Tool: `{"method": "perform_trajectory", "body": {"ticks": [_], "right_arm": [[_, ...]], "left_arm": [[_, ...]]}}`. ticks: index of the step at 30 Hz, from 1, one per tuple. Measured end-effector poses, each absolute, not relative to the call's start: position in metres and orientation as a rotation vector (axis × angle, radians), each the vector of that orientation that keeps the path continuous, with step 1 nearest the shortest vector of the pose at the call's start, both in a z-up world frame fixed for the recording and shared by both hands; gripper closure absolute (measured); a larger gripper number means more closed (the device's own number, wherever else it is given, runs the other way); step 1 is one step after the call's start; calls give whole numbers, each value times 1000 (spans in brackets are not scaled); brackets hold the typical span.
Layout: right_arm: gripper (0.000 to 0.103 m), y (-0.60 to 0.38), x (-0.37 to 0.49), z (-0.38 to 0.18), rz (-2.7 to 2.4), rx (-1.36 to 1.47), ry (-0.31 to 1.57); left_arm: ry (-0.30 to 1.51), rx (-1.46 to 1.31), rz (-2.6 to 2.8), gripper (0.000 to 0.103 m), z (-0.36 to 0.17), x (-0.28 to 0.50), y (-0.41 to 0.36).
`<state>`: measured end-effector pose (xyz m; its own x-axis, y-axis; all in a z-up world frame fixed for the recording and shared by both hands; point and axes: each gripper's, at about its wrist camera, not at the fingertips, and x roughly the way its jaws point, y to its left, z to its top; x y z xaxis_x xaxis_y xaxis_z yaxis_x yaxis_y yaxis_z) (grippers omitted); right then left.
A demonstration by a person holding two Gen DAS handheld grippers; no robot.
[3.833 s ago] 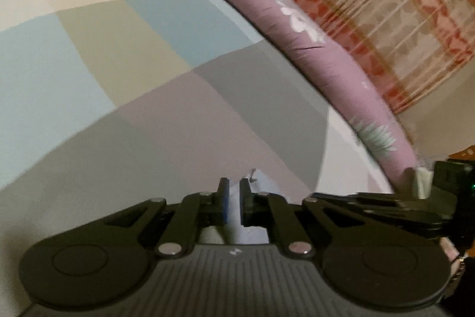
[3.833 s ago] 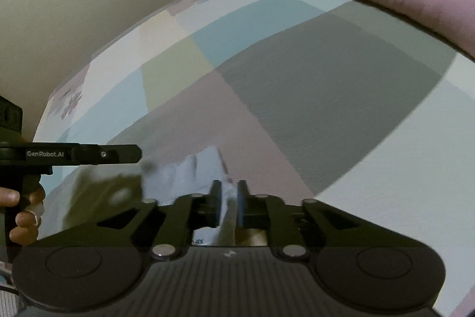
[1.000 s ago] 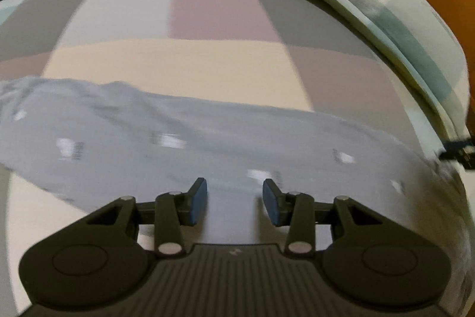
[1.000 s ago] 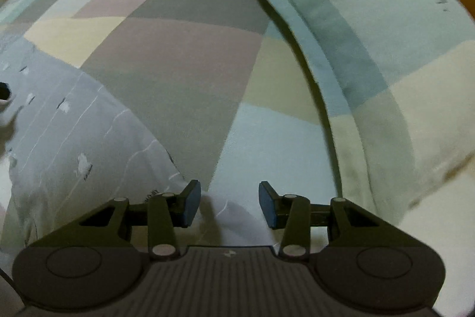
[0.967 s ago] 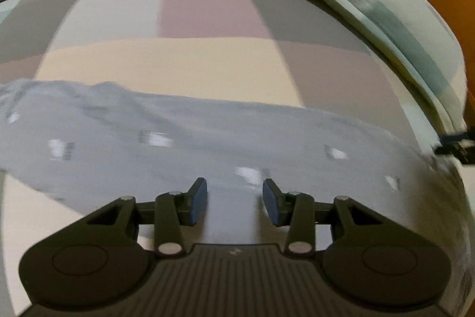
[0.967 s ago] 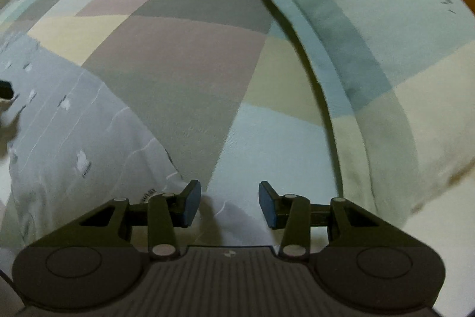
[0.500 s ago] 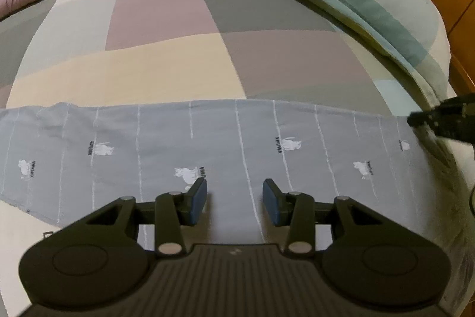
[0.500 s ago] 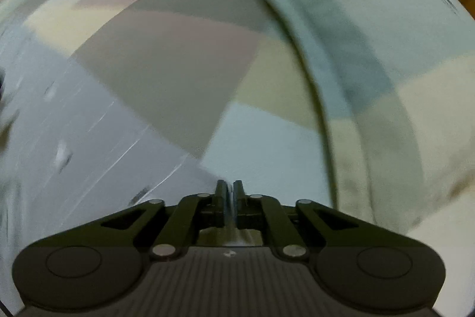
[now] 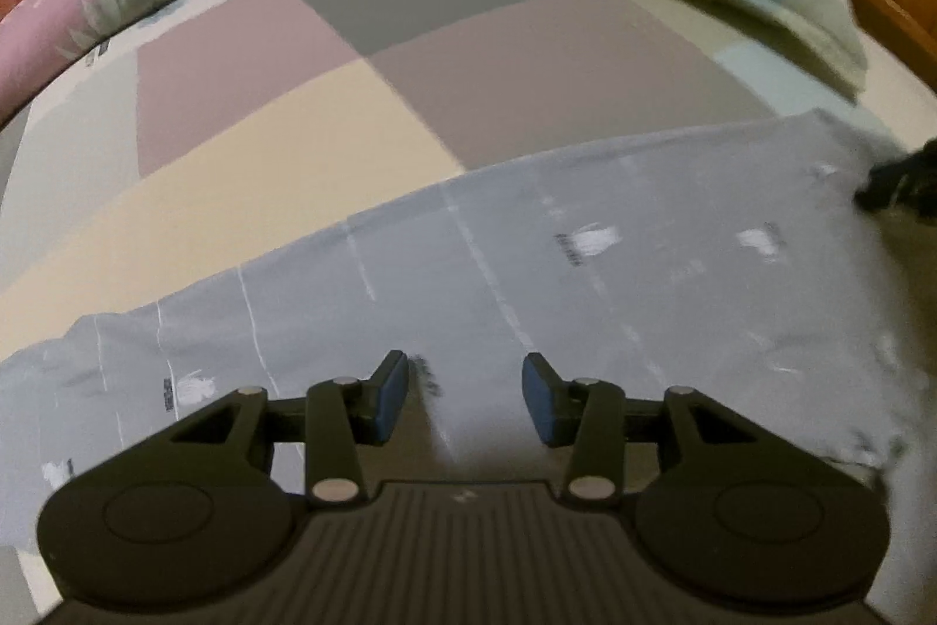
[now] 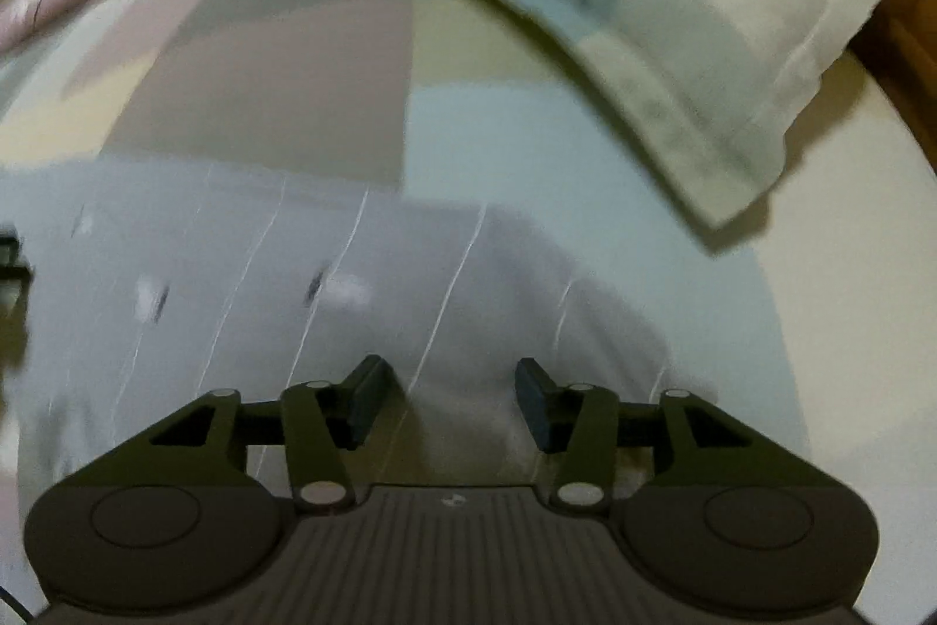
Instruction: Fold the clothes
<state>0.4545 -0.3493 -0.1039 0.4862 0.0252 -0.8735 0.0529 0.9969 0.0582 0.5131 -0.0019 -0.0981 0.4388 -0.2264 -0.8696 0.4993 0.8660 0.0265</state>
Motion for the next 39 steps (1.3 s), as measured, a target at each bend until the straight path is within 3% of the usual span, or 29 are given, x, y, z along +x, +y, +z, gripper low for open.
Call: {"method": "perform_trajectory", "body": {"ticks": [2,4,11,18,22,35,37,38,39], "right_arm": [[49,-356,466,-104,-49,102,1049],[49,-356,474,-100,-68,118,1063],[46,-265,426,-74,212,10,1067],[46,-159,411,-97,317,-253,1020],[47,-126,394,-92,392,-441,963],[43,-194,340,-68,370,-42,1134],[37,-184,348,-83,376,-11,1165],[23,-180,351,-87,385,9,1164],[20,-177,353,-85,404,33,1138]], "left_arm": [[1015,250,-445,54,-100,527,4],[1013,250,-435,60,-92,529,3],[998,277,-589,54,-79,481,-14],[1040,369,-570,49,-97,454,-2],[1063,355,-505,52,-83,455,12],[1025,269,-606,50,-82,448,-31],[1041,261,-585,50,-83,446,-27],[1047,261,-576,50,-82,444,-25],[1052,260,-567,50,-81,444,-22]]}}
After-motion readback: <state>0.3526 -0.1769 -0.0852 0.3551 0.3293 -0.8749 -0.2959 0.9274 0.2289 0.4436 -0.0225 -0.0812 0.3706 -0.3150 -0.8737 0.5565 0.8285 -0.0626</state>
